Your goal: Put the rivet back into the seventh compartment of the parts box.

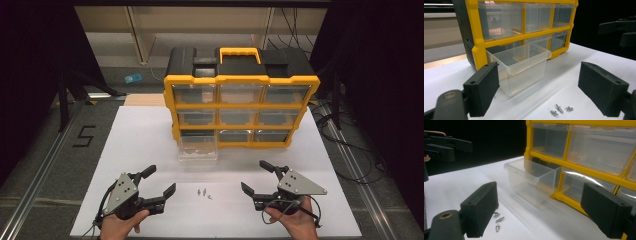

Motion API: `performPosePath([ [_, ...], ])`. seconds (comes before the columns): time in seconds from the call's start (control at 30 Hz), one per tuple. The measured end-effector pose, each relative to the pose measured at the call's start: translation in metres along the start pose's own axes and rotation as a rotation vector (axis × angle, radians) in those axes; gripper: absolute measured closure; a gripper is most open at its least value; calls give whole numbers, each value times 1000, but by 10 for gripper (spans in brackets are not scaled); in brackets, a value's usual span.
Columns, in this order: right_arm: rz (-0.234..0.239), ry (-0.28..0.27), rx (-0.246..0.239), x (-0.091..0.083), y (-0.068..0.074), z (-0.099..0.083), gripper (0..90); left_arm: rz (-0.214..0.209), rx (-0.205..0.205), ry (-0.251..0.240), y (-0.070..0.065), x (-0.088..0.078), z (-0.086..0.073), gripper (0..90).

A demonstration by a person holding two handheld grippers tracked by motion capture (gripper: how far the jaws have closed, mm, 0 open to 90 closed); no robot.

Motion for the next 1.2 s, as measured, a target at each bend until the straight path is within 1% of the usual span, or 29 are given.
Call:
performPosePath([
  [0.03, 2, 11, 10, 0, 1, -1, 152, 0, 2, 0, 0, 0, 0, 166],
  [0.07, 17, 10, 11, 1, 1, -1, 152, -1, 1, 1, 0, 0, 0, 165],
  [0.1, 11, 17, 18, 0, 1, -1, 152, -1, -2, 2, 0, 0, 0, 163],
  [0.13, 9, 25, 12, 0, 1, -1, 152, -1, -2, 0, 0, 0, 0, 163],
  [0.17, 20, 6, 6, 2, 1, -1, 152, 0, 1, -2, 0, 0, 0, 162],
  [0.2, 20, 6, 6, 2, 1, -1, 152, 0, 2, -3, 0, 0, 0, 162],
  [0.23, 17, 17, 17, 2, 3, -2, 152, -2, 3, -3, 0, 0, 0, 162],
  [0.27, 17, 17, 17, 2, 3, -2, 152, -3, -2, -1, 0, 0, 0, 162],
  [0.3, 18, 23, -1, 3, 3, -2, 152, -2, -4, -1, -1, 0, 0, 162],
  [0.33, 18, 23, -1, 3, 3, -2, 152, -1, -3, -2, 0, 0, 0, 162],
  [0.37, 38, 46, 14, 3, 4, -3, 152, -1, 1, -3, 0, 0, 0, 162],
  [0.4, 23, 30, 12, 4, 4, -3, 152, -2, 1, -2, 0, 0, 0, 161],
  [0.43, 33, 28, 5, 5, 4, -3, 152, -3, -2, -1, 0, 0, 0, 161],
  [0.47, 37, 38, 5, 5, 5, -3, 152, -3, -5, -1, -1, 0, 0, 160],
  [0.53, 43, 29, -10, 7, 5, -3, 153, -3, -2, -4, 0, 0, 0, 160],
  [0.57, 42, 35, -19, 8, 6, -2, 152, -4, -3, -3, -1, 1, 0, 160],
  [0.63, 42, 44, -15, 8, 7, -2, 152, -6, -3, -3, -1, 0, 0, 160],
  [0.8, 41, 44, -40, 10, 10, 2, 154, -7, 1, -5, -1, 1, 0, 158],
  [0.87, 53, 48, -50, 13, 11, 3, 153, -6, 1, -7, -1, 1, 0, 158],
  [0.93, 57, 68, -73, 16, 14, 5, 154, -7, 4, -5, -1, 1, 0, 158],
  [1.0, 57, 71, -81, 17, 15, 5, 154, -7, 2, -5, -1, 1, 0, 158],
  [1.03, 56, 85, -97, 19, 17, 6, 153, -7, 4, -6, -1, 1, 0, 158],
  [1.17, 64, 106, -108, 24, 21, 8, 153, -9, 3, -7, -1, 1, 0, 158],
  [1.2, 73, 115, -110, 26, 22, 9, 153, -8, 3, -8, -1, 1, 0, 158],
])
Point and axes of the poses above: each handheld gripper's, and its own axes: x roughly forward along the jaws, z roughly out of its top, y roughly to its left, the point moved 3 cm from there along x, roughly forward along the jaws, and after that the axes turned 13 degrees about x, right-handed, at the moved point
